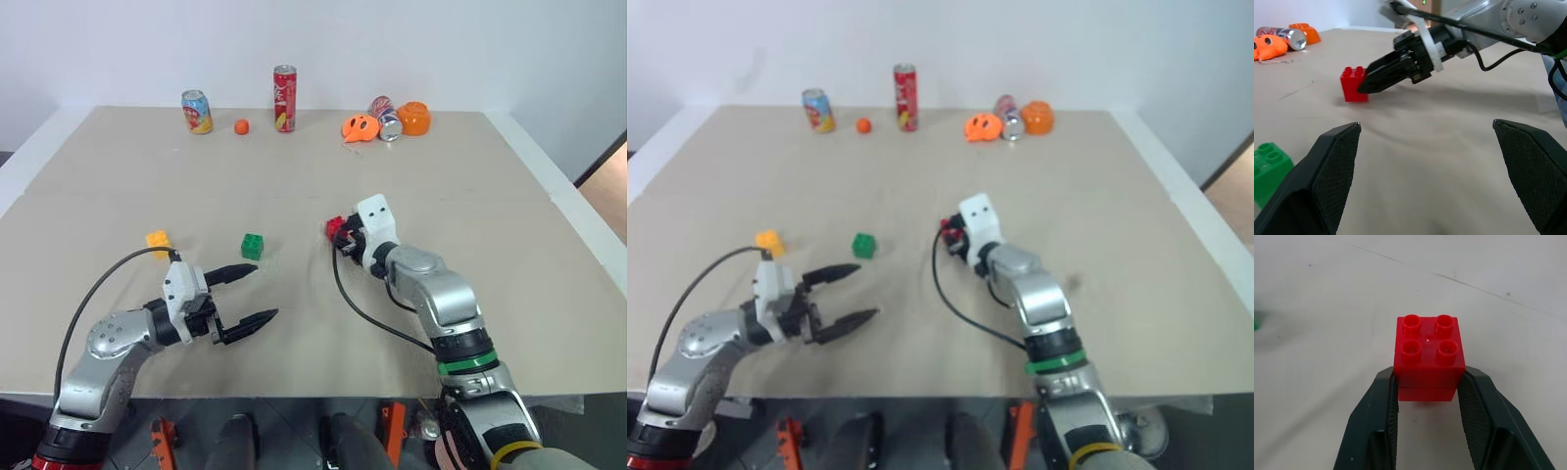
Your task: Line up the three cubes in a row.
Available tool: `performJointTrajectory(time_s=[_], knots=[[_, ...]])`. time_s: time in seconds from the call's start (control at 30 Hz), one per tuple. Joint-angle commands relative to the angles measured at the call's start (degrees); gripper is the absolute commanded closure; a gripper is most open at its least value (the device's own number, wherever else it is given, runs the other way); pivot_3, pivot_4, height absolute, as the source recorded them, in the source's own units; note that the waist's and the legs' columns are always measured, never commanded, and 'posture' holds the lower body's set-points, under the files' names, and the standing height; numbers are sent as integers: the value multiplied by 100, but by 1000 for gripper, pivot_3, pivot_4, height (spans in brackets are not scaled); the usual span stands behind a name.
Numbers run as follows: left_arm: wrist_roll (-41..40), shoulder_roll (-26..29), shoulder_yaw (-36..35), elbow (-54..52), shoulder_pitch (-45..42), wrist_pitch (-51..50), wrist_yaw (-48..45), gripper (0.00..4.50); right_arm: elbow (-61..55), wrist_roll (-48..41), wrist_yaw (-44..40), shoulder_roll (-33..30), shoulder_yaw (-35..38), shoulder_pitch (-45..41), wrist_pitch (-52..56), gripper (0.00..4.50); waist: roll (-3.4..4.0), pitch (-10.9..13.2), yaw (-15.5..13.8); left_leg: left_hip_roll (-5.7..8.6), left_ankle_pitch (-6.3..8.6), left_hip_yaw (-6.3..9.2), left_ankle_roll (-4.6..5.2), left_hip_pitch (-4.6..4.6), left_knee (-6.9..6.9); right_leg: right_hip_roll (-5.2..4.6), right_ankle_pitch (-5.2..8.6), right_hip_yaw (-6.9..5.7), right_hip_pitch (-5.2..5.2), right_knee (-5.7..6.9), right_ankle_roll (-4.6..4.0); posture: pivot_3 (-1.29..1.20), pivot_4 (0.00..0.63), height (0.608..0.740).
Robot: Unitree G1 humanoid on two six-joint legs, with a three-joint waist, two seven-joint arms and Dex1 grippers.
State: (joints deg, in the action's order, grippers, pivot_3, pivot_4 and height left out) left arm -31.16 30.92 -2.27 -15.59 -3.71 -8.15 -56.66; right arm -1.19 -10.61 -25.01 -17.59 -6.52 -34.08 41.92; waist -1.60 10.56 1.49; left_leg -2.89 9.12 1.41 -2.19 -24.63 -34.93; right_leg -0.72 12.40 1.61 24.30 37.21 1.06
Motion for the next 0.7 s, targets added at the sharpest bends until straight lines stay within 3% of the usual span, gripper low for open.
performJointTrajectory(time_s=[0.03,0.2,0.33,0.47,0.7], knots=[[-267,160,-157,-365,20,-169,-110,0,-699,-520,-1290,-630,105,337,-497,3328,0,0,-6,0,1,1,0,-1,1,0,1,0,0,0,1,0,150,740],[-546,490,-281,-506,158,-400,-443,0,-788,-1071,-2988,-1656,149,694,-948,3328,0,1,6,0,3,-2,3,3,1,1,5,3,0,0,-2,0,150,740],[-624,910,-464,-460,318,-451,-846,0,-315,-1141,-4084,-2130,2,521,-1461,3328,1,2,40,-18,3,-14,3,19,1,15,10,5,0,0,-15,0,150,740],[-667,1194,-830,-390,665,-316,-1186,0,214,-937,-4556,-2100,-256,149,-1902,3328,0,3,75,-29,3,-20,3,31,-1,26,8,11,-1,0,-27,0,150,740],[-664,1158,-869,-664,872,-479,-1029,0,1272,-650,-5437,-1974,-619,-257,-2791,3328,0,4,93,-28,3,-27,2,26,-2,26,8,19,-1,0,-27,0,150,740]])
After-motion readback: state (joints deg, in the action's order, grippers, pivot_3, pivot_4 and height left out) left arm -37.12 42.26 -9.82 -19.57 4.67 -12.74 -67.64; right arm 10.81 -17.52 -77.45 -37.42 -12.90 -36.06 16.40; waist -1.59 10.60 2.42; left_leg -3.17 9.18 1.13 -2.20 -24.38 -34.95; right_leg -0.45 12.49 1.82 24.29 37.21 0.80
